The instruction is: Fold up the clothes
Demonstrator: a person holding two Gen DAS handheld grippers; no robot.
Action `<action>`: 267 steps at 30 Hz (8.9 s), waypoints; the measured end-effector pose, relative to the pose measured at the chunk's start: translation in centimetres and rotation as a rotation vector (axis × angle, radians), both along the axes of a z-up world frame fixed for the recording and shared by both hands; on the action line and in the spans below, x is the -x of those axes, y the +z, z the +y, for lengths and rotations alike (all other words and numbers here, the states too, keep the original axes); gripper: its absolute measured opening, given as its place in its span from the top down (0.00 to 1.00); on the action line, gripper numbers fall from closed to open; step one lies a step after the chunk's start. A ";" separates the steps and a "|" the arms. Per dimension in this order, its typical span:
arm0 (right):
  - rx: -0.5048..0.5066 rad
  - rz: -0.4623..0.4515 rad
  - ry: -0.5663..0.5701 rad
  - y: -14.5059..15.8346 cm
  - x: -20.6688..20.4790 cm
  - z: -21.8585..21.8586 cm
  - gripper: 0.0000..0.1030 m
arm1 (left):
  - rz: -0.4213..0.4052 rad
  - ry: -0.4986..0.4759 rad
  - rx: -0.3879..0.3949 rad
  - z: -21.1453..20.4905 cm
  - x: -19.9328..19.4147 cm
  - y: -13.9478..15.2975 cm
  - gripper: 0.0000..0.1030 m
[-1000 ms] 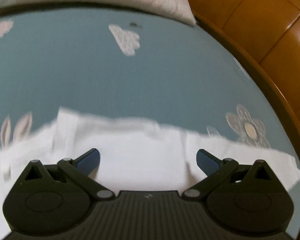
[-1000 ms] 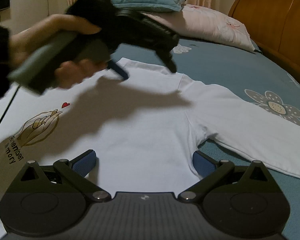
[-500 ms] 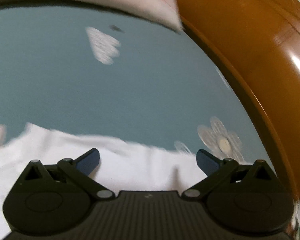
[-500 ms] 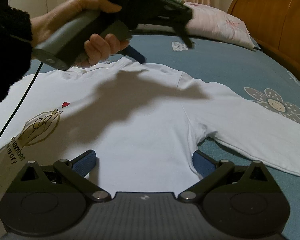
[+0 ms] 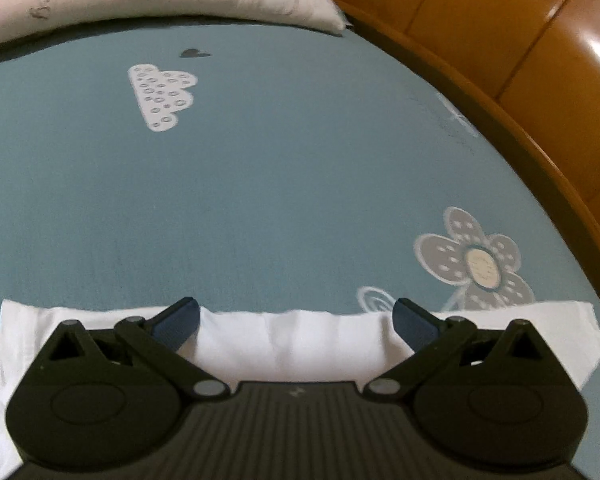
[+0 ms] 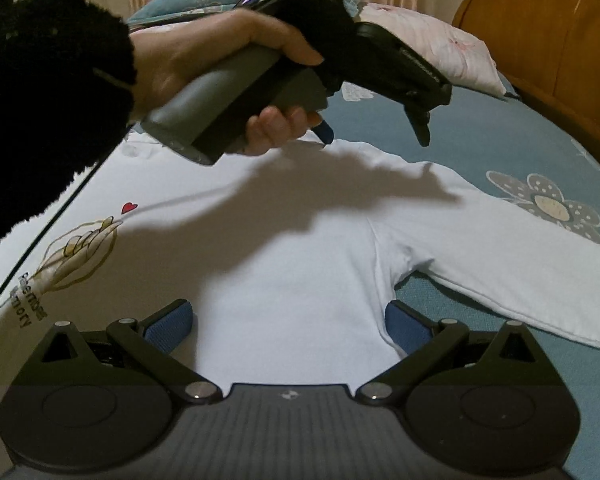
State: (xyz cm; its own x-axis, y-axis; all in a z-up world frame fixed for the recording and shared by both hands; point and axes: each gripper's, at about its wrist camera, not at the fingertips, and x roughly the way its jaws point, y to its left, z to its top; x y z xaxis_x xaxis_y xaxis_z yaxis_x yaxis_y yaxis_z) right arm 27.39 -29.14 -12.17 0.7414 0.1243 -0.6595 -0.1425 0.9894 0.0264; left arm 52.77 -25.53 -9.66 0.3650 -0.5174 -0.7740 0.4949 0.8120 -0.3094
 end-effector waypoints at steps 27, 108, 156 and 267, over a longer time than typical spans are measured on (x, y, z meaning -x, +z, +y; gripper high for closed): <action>0.011 0.012 -0.002 0.1 -0.1 0.4 0.00 | -0.051 -0.030 -0.108 5.1 7.5 10.4 0.01; 0.033 -0.039 -0.038 -0.5 -0.5 0.9 0.00 | 0.030 0.794 0.033 43.6 20.4 -0.7 0.01; 0.037 -0.040 -0.040 -0.5 -0.5 1.2 0.00 | 0.009 0.781 -0.039 37.8 5.2 0.2 0.01; -0.097 -0.062 -0.045 -1.1 21.8 0.2 0.00 | -0.210 0.496 -0.317 23.2 44.3 -1.2 0.01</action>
State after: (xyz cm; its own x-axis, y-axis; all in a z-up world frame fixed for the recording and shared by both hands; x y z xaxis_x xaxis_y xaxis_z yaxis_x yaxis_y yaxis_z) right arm 5.62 -28.93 -13.28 0.7866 0.1512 -0.5986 -0.1025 0.9881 0.1149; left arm 8.52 -2.33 -10.84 0.6637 -0.0041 -0.7480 0.0591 0.9971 0.0470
